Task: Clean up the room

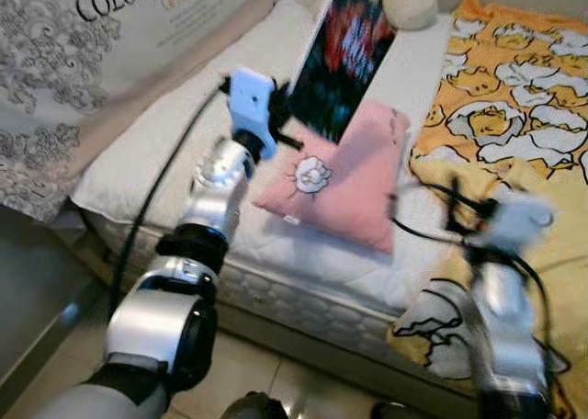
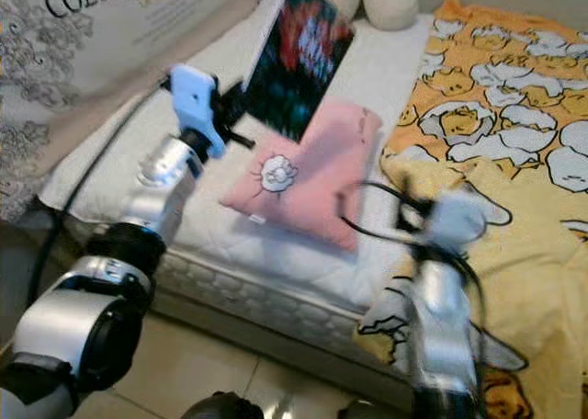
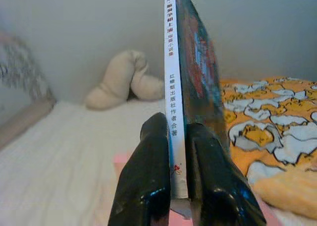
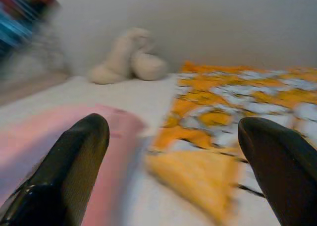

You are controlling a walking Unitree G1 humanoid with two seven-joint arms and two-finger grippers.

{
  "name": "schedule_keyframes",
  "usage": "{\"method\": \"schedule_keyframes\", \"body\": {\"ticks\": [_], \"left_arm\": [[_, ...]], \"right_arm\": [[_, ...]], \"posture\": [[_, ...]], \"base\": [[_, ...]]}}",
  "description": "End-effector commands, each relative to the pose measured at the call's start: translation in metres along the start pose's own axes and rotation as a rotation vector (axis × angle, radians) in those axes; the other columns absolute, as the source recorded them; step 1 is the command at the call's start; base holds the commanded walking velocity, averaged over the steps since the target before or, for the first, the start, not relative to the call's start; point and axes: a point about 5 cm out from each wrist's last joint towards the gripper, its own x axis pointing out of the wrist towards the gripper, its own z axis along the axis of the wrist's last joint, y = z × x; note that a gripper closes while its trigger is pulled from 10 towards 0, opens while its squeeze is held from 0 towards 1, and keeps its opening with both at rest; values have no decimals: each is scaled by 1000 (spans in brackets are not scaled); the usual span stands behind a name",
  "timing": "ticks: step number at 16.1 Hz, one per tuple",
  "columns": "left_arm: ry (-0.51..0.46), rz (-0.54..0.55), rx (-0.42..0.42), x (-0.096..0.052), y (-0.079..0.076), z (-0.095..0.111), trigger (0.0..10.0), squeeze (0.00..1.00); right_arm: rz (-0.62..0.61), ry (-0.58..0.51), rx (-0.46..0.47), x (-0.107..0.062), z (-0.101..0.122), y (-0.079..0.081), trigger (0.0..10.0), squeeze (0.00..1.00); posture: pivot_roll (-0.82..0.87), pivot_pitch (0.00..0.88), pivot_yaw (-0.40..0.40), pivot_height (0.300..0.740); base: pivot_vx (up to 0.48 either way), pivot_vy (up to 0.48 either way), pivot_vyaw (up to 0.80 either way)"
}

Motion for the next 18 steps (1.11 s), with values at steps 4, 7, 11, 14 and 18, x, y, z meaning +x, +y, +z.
{"method": "schedule_keyframes", "body": {"ticks": [4, 7, 11, 14, 18], "left_arm": [[69, 47, -19, -8, -1, -21, 10000, 0], [68, 61, -24, -6, 1, -19, 10000, 0], [71, 69, -24, -6, 0, -21, 10000, 0], [99, 114, 9, -10, 0, -28, 10000, 0], [106, 62, -22, -13, -11, -36, 10000, 0]], "right_arm": [[6, 16, 1, 3, -2, -10, 10000, 0], [12, 34, -1, -1, -10, -10, 10000, 0], [54, 37, -13, 1, -12, -2, 10000, 0], [60, 43, -14, 1, -16, -1, 10000, 0], [61, 56, -10, -6, -22, 3, 10000, 0]], "posture": [[-93, 0, 75, 740], [-93, 0, 77, 740], [-73, 0, 70, 740], [-63, 0, 64, 740], [-73, 0, 70, 740]], "base": [[0, 480, 0], [0, 480, 0], [0, 480, 0], [0, 160, 0], [358, 0, 0]]}}
